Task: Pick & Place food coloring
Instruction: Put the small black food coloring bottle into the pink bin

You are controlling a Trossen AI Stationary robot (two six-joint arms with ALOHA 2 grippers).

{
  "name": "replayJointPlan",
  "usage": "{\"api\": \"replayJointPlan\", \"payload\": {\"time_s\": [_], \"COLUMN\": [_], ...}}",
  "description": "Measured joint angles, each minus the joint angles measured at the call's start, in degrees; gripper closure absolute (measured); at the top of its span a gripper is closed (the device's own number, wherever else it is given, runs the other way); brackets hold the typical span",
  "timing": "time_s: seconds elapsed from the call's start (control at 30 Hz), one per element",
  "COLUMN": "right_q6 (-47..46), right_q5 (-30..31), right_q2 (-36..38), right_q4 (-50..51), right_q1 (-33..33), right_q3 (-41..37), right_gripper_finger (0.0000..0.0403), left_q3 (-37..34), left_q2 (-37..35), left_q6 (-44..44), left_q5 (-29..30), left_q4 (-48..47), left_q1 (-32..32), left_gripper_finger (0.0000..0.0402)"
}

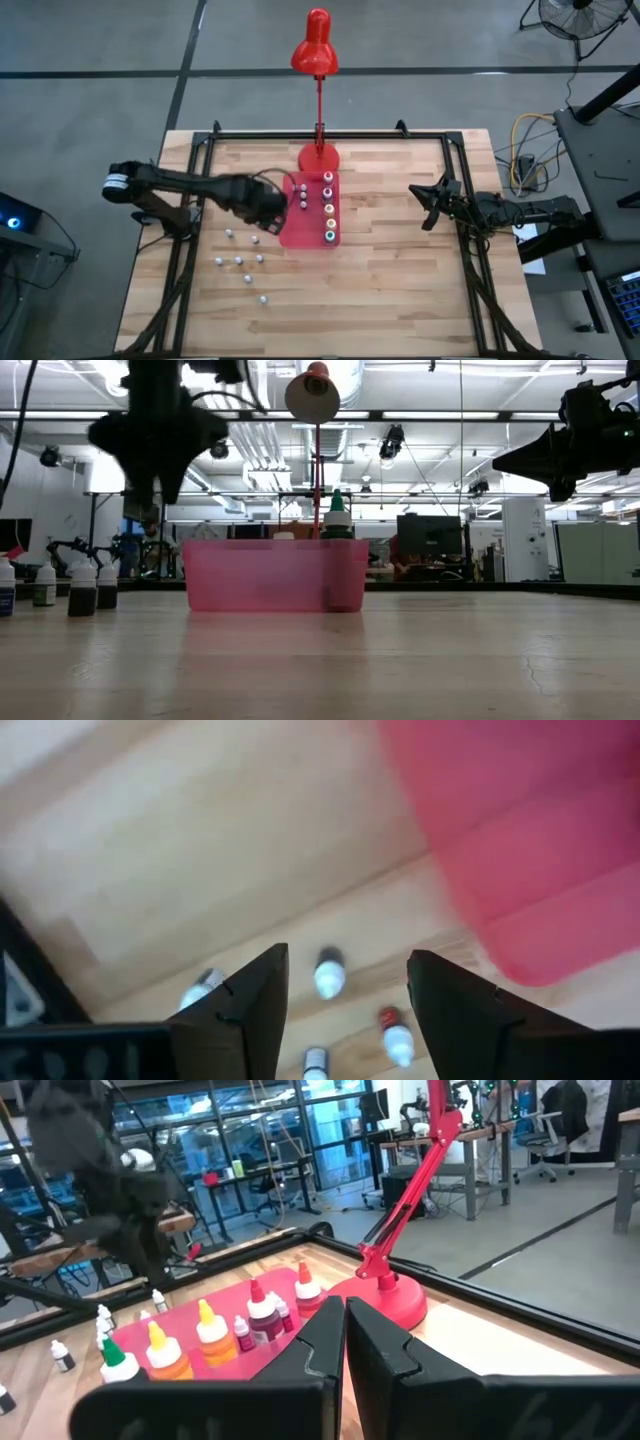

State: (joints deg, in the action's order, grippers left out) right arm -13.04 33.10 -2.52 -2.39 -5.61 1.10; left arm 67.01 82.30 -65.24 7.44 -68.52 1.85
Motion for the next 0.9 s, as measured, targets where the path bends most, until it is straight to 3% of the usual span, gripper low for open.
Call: {"api": "replayJointPlan", "payload": {"time_s": [0.4, 0.9], "right_q6": [0.00, 0.00], "right_q5": [0.00, 0.00], "right_q2": [-0.11, -0.13], "right_q4": [-0.01, -0.01], "right_q1": [0.00, 0.00], "right_q3": [-0.01, -0.02], "right_gripper_finger": [0.0394, 0.0394], "left_q3": [-9.51, -13.06], "left_q2": [0.24, 5.94], "left_q6": [-11.17, -13.22], "left_q5": [-0.04, -0.07], "left_q4": [6.64, 11.96], "left_q1": [5.41, 8.63], "left_gripper_finger": [0.0226, 0.0226]}}
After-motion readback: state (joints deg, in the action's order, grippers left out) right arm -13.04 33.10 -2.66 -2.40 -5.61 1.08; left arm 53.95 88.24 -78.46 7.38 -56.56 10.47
